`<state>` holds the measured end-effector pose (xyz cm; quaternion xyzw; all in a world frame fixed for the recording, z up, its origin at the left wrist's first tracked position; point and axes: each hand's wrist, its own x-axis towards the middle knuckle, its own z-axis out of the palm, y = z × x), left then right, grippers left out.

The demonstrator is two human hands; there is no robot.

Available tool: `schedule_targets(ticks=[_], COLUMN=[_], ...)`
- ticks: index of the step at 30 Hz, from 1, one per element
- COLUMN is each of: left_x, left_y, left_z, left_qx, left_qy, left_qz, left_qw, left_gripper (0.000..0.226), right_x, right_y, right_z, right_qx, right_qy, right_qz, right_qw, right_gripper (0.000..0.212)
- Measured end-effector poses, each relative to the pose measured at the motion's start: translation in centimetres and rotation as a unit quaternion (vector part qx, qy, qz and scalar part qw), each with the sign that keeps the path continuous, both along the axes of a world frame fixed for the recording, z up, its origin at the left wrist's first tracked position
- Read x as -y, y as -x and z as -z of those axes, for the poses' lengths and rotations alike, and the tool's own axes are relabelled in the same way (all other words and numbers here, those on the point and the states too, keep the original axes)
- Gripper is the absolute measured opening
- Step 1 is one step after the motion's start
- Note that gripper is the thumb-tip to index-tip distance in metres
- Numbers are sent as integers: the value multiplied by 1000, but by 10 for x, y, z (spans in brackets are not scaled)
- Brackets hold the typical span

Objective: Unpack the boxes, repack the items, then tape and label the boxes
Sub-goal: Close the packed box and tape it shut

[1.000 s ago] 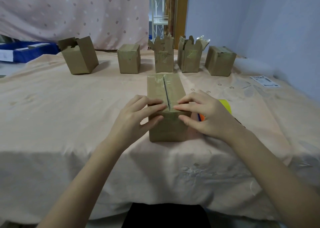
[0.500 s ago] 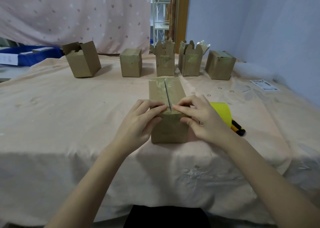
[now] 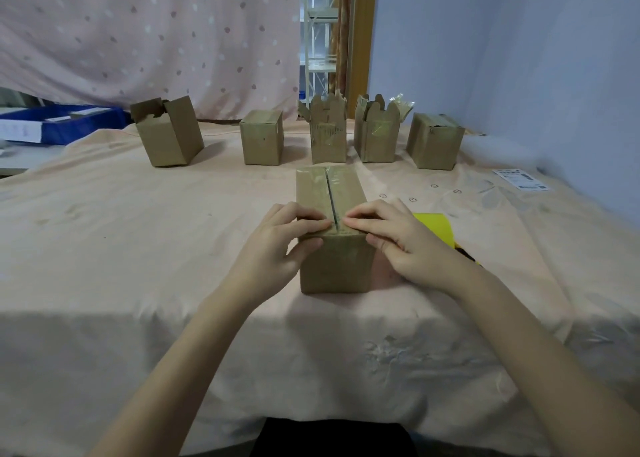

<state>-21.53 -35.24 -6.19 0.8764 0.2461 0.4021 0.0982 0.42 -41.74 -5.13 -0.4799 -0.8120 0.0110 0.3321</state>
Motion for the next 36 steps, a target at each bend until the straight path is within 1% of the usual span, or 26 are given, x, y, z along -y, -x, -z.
schedule_targets(ticks=[2, 3, 5, 6, 7, 9, 10, 11, 13, 15, 16, 17, 20, 21, 22, 24, 26, 28, 30, 33, 36], left_x=[3, 4, 6, 6, 7, 7, 6, 3, -2, -7, -5, -5, -7, -6, -3, 5, 7, 5, 0, -20, -45], left_y=[3, 3, -2, -9, -17, -37, -48, -59, -79, -96, -101, -104, -113, -114, -112, -107, -103, -97, -87, -68, -45], left_z=[-13, -22, -43, -54, -64, -78, -83, -86, -87, -86, -87, -87, -83, -83, -85, -90, -93, -96, -101, -102, -97], left_qx=[-26, -41, -65, -74, -91, -177, -226, -257, -278, -292, -302, -310, -325, -328, -332, -322, -294, -273, -251, -243, -231], left_qy=[65, 103, 156, 163, 159, 139, 126, 119, 139, 170, 189, 209, 267, 275, 276, 264, 252, 269, 287, 271, 225], left_qz=[9, 8, -34, -83, -145, -268, -310, -334, -336, -323, -326, -329, -331, -332, -336, -336, -334, -336, -339, -361, -409], left_qw=[997, 994, 985, 980, 972, 937, 915, 899, 889, 884, 876, 867, 845, 840, 837, 845, 860, 860, 860, 859, 854], left_gripper=[24, 23, 18, 18, 22, 39, 48, 56, 63, 58, 57, 60, 80, 83, 81, 64, 46, 37, 41, 57, 84], right_x=[4, 6, 4, 0, -5, -17, -23, -29, -39, -48, -51, -53, -54, -54, -55, -56, -57, -57, -60, -77, -98], right_y=[0, 1, 2, 1, 0, -2, -3, -3, -3, -2, -1, -1, -1, -3, -4, -5, -3, 4, 16, 34, 56], right_z=[-9, -16, -28, -33, -38, -48, -52, -55, -60, -63, -64, -66, -70, -70, -71, -72, -75, -78, -80, -78, -74], right_qx=[-42, -79, -134, -129, -99, 3, 52, 92, 150, 208, 234, 256, 316, 328, 331, 324, 300, 252, 186, 53, -45], right_qy=[62, 84, 81, 61, 43, 37, 46, 57, 84, 116, 133, 149, 176, 183, 192, 205, 200, 203, 216, 232, 236], right_qz=[-9, -9, 25, 64, 112, 199, 230, 251, 276, 298, 305, 308, 310, 312, 314, 313, 313, 308, 299, 271, 251], right_qw=[997, 993, 987, 988, 988, 979, 971, 962, 946, 924, 914, 904, 879, 873, 869, 869, 878, 895, 911, 933, 938], right_gripper=[36, 32, 29, 28, 29, 32, 35, 37, 38, 37, 36, 35, 34, 36, 37, 37, 33, 31, 29, 28, 24])
